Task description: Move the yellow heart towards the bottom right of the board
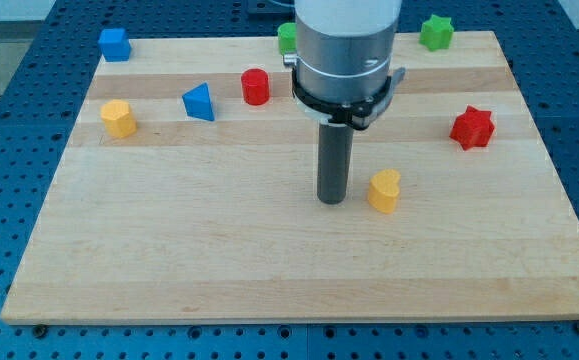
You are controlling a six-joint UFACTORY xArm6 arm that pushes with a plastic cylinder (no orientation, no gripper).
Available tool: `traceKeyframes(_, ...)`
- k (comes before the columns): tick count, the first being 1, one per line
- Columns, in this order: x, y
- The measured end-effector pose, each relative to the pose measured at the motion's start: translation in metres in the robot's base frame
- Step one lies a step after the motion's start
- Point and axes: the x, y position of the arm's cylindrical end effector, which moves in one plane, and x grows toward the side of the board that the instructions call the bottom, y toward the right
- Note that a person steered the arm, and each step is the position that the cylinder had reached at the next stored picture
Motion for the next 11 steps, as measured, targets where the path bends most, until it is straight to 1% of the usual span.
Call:
traceKeyframes(1,-0.006,0.016)
traceKeyframes(2,-0.007,0.050)
traceKeyframes(3,-0.005,0.070)
traceKeyframes(4,0.000,0.080)
traceKeyframes(8,0.049,0.091)
traceKeyframes(9,0.059,0.113)
traceKeyframes(11,0.064,0.166)
